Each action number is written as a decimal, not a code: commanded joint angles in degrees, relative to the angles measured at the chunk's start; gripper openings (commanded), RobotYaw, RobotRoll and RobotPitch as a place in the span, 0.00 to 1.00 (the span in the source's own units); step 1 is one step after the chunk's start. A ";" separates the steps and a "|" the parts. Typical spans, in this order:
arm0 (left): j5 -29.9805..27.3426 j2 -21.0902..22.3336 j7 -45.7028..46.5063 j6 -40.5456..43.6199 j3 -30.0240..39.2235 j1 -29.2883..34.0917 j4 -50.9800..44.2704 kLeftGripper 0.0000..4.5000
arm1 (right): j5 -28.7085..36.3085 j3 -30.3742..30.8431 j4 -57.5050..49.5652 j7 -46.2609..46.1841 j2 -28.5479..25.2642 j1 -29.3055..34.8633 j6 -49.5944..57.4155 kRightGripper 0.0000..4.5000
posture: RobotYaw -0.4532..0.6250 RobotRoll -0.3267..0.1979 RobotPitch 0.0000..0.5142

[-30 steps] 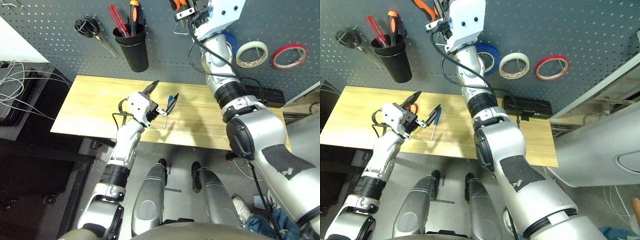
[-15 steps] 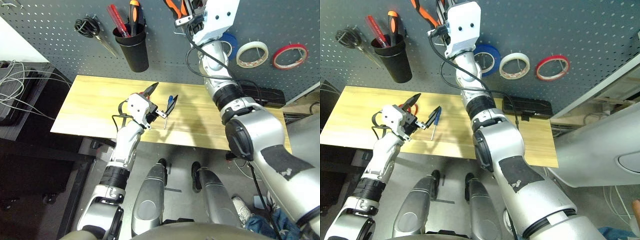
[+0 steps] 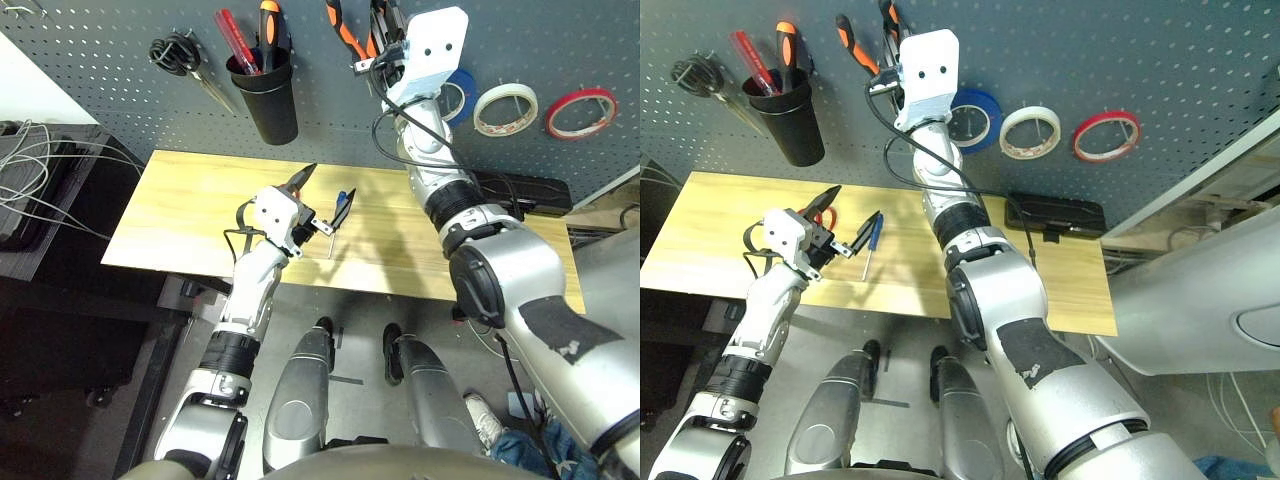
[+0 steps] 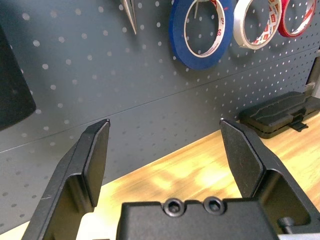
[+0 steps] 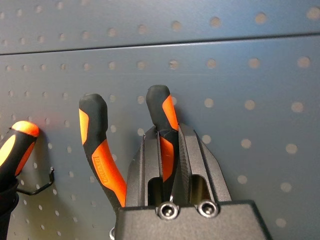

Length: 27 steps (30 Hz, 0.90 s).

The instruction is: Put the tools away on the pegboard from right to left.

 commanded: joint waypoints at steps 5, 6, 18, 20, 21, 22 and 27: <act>0.88 0.29 -1.00 -0.67 -0.37 0.24 1.65 1.00 | 4.34 -2.63 -4.45 2.50 1.15 4.21 4.71 0.60 | 0.60 0.62 0.55; 0.89 0.38 -1.18 -0.71 -0.40 0.22 1.77 1.00 | 5.09 -2.73 -6.61 3.30 1.15 5.20 5.31 0.67 | 0.59 0.62 0.54; 1.06 0.63 -3.05 -0.15 -1.09 -0.25 3.69 1.00 | 9.84 4.11 -40.03 18.26 -0.99 26.09 26.02 0.99 | 0.57 0.62 0.54; 1.12 0.54 -3.21 0.58 -1.18 -0.65 4.26 1.00 | 10.67 6.27 -42.65 23.48 -1.87 28.18 28.68 0.99 | 0.56 0.62 0.54; 1.21 0.54 -3.25 1.06 -1.22 -0.85 4.60 1.00 | 10.68 7.25 -43.37 25.50 -2.29 29.09 29.40 0.99 | 0.56 0.62 0.54; 1.26 0.53 -3.27 1.37 -1.23 -0.98 4.82 1.00 | 10.65 7.82 -43.96 26.68 -2.58 29.68 30.00 0.99 | 0.56 0.62 0.54; 3.76 1.02 -1.67 5.24 -1.54 -2.74 8.61 1.00 | 10.19 8.45 -43.30 29.12 -4.34 31.85 33.67 0.99 | 0.57 0.62 0.55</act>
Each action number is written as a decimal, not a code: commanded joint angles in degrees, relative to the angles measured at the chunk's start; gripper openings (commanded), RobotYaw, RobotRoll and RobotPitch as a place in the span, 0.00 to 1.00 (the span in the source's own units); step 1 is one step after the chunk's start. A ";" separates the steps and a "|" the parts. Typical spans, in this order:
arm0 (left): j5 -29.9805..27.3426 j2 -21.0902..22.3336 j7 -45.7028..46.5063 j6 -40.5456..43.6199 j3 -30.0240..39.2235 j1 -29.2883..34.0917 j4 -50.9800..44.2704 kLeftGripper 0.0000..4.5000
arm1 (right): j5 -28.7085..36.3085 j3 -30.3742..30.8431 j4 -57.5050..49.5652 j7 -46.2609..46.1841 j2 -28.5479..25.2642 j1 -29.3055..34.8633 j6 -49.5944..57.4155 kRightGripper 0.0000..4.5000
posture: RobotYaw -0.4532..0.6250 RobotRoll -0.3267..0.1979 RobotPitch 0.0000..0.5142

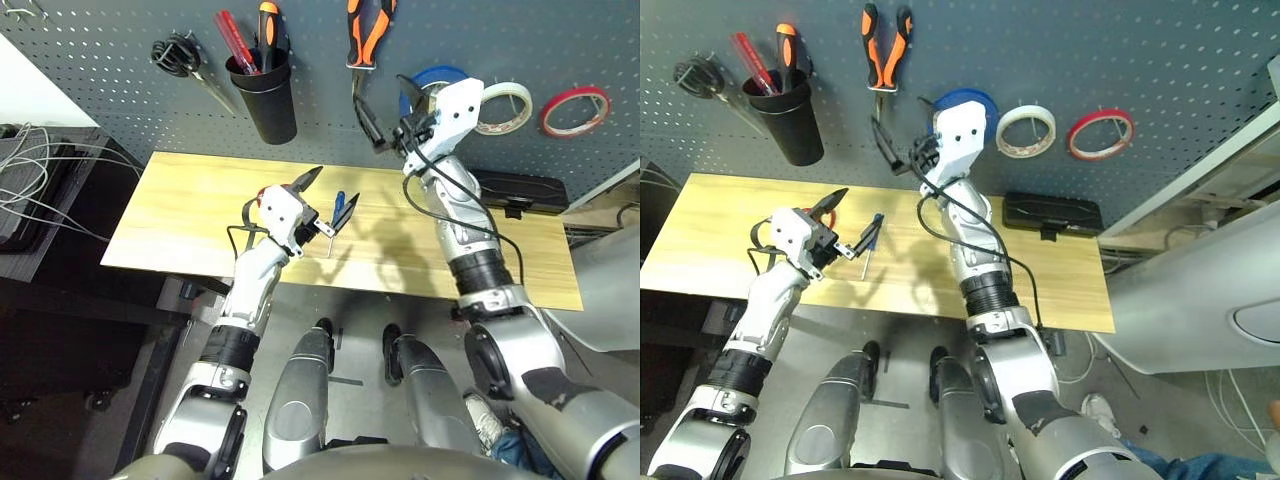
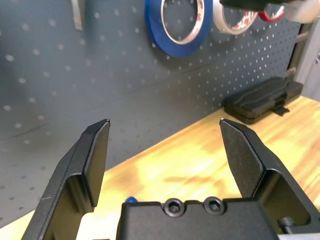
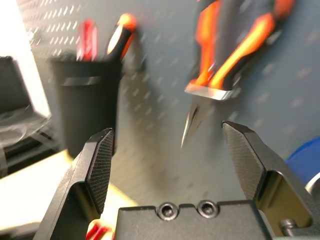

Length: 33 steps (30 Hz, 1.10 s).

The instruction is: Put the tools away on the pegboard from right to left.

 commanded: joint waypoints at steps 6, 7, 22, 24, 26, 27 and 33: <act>5.26 0.56 3.86 6.66 -1.01 -3.24 7.31 1.00 | -0.76 0.08 2.82 0.93 -2.00 1.90 3.12 0.99 | 0.56 0.62 0.56; 5.65 0.54 4.11 7.17 -1.14 -3.66 7.85 1.00 | -0.95 0.08 3.47 1.01 -2.27 1.97 3.09 0.99 | 0.56 0.62 0.57; 9.10 -1.26 8.53 20.88 -1.31 -13.71 20.67 1.00 | -1.71 2.48 2.39 8.19 -10.49 6.98 17.64 0.99 | 0.55 0.62 0.62; 8.93 -1.71 9.38 22.05 -0.71 -15.31 23.14 1.00 | -2.08 3.68 0.90 9.38 -11.25 7.79 20.41 0.99 | 0.54 0.62 0.64; 8.75 -2.21 10.18 23.03 -0.18 -17.20 26.04 1.00 | -2.70 4.86 -0.34 10.59 -11.95 8.68 21.66 0.99 | 0.54 0.62 0.66; 8.69 -2.40 10.54 23.29 0.03 -17.92 27.16 1.00 | -3.01 5.28 -0.97 10.94 -12.25 9.07 22.41 0.99 | 0.54 0.62 0.67; 7.69 -4.07 11.81 25.47 1.73 -22.41 34.06 1.00 | -3.68 6.07 -4.87 10.34 -12.92 11.90 26.78 0.99 | 0.52 0.62 0.74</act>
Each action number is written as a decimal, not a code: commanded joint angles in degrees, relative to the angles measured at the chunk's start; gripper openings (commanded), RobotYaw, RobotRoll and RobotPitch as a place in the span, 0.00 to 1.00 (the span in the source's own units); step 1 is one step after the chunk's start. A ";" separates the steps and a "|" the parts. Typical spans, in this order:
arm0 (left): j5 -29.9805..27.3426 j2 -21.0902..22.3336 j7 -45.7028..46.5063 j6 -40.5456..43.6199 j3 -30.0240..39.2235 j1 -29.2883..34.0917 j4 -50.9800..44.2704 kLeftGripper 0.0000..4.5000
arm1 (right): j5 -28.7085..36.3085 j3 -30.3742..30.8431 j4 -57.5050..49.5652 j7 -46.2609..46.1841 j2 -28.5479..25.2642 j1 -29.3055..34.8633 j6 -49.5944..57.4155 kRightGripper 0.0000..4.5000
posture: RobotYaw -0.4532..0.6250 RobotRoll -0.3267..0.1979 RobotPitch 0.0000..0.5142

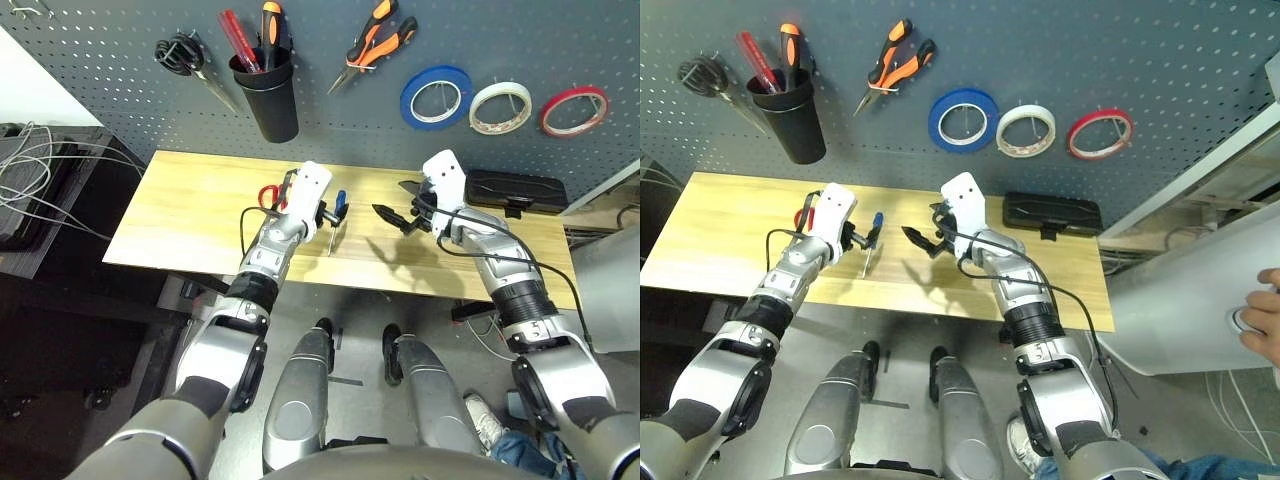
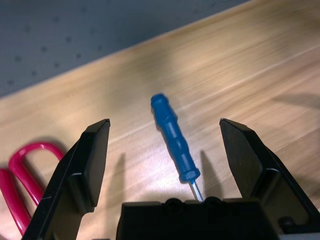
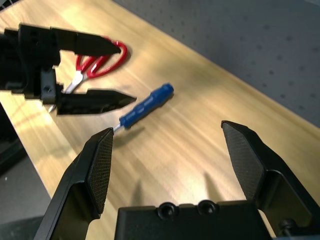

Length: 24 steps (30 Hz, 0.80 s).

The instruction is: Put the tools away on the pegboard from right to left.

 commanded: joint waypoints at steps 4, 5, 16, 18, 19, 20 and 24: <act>-0.84 -1.62 0.71 1.92 1.30 -2.27 6.62 1.00 | -0.74 1.35 -4.11 -0.28 -0.11 3.42 4.54 0.99 | 0.51 0.62 0.77; -0.94 -1.75 0.77 1.93 1.42 -2.57 7.17 1.00 | -0.77 1.44 -4.57 -0.32 -0.14 3.67 4.98 0.99 | 0.51 0.62 0.77; -1.08 -3.94 2.40 2.34 1.91 -4.04 11.78 1.00 | -1.06 2.84 -15.38 -1.17 -0.91 9.94 12.68 0.99 | 0.44 0.62 0.89; -1.13 -4.27 2.77 2.19 2.07 -4.28 12.53 1.00 | -0.95 2.79 -16.64 -1.25 -1.08 10.33 13.65 0.99 | 0.44 0.62 0.89; -1.06 -4.38 3.01 1.93 2.14 -4.38 12.79 1.00 | -0.91 2.75 -17.20 -1.30 -1.19 10.54 14.04 0.99 | 0.43 0.62 0.89; -1.02 -4.45 3.16 1.70 2.22 -4.47 12.93 1.00 | -0.88 2.69 -17.63 -1.33 -1.29 10.70 14.34 0.99 | 0.43 0.62 0.89; -1.05 -4.74 4.07 0.61 2.78 -4.87 12.99 0.79 | -0.80 2.47 -18.80 -1.44 -1.62 11.06 15.18 1.00 | 0.43 0.62 0.87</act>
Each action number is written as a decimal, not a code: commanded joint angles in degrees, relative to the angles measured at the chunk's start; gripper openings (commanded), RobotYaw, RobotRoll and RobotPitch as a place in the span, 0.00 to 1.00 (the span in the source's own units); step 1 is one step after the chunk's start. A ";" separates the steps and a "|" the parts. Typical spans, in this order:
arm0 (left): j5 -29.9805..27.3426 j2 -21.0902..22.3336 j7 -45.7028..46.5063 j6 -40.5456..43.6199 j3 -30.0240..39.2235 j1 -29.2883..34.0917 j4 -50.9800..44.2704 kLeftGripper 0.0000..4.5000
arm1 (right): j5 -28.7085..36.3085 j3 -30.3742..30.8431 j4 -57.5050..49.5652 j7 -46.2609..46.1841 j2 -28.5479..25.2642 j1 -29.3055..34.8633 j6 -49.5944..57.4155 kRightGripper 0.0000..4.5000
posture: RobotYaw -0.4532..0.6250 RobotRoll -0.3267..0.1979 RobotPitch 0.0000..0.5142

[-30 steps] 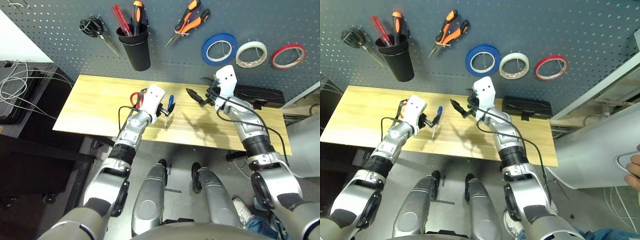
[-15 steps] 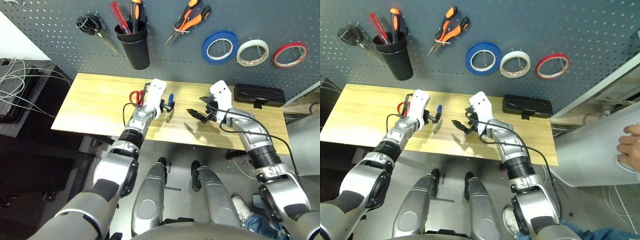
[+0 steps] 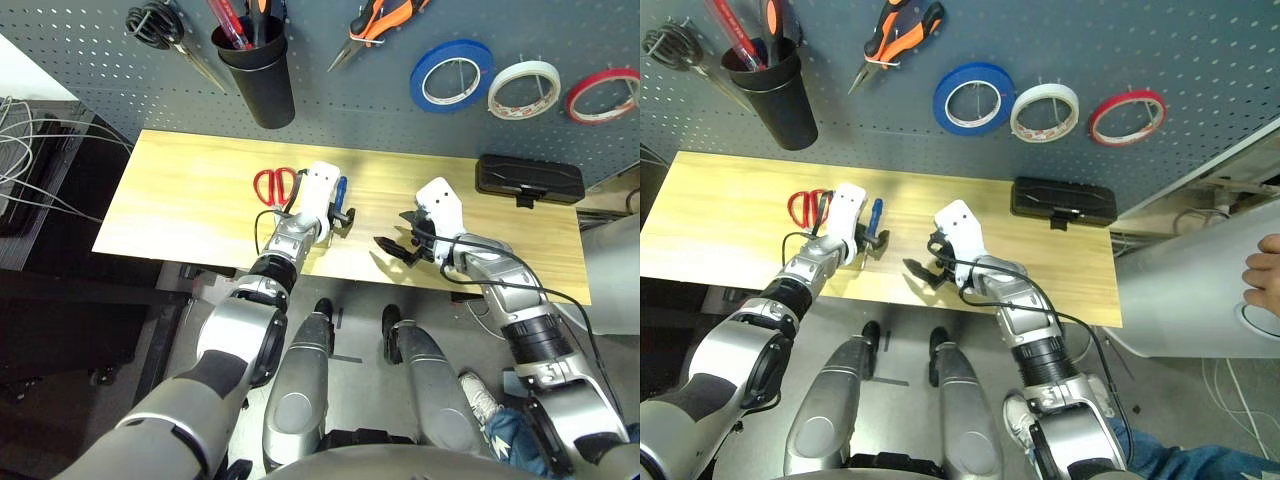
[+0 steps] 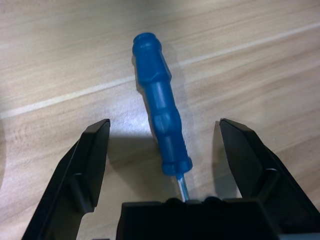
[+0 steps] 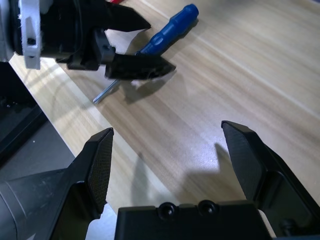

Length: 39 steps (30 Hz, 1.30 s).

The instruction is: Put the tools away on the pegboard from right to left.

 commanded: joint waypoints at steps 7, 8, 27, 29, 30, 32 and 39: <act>-0.16 -0.79 2.30 -1.90 1.07 0.82 1.08 0.27 | 0.15 1.14 0.18 -0.41 0.46 0.59 -0.05 1.00 | 0.45 0.62 0.80; -0.22 -0.71 2.82 -2.70 1.30 0.93 0.85 0.20 | 0.08 1.21 0.78 -0.43 0.71 0.22 -0.44 1.00 | 0.45 0.62 0.79; -5.13 -0.30 5.83 -14.70 5.47 21.90 -36.06 0.12 | -1.06 -0.50 18.83 -0.36 2.22 -10.48 -14.14 1.00 | 0.53 0.62 0.54; -5.05 -0.07 4.88 -14.60 4.78 24.42 -40.30 0.12 | -1.02 -0.75 20.21 -0.47 2.41 -11.52 -14.99 1.00 | 0.53 0.62 0.53; -5.13 -0.06 4.55 -14.37 4.59 25.40 -42.08 0.12 | -1.02 -0.84 20.84 -0.50 2.49 -11.98 -15.36 1.00 | 0.53 0.62 0.53; -5.09 -0.03 4.11 -13.53 4.15 26.94 -45.05 0.12 | -1.06 -0.91 21.97 -0.48 2.64 -12.69 -16.21 1.00 | 0.54 0.62 0.53; -5.69 0.32 0.07 -13.37 1.59 28.28 -51.56 0.12 | -1.20 -0.95 24.64 -0.57 3.16 -14.09 -18.07 1.00 | 0.55 0.62 0.54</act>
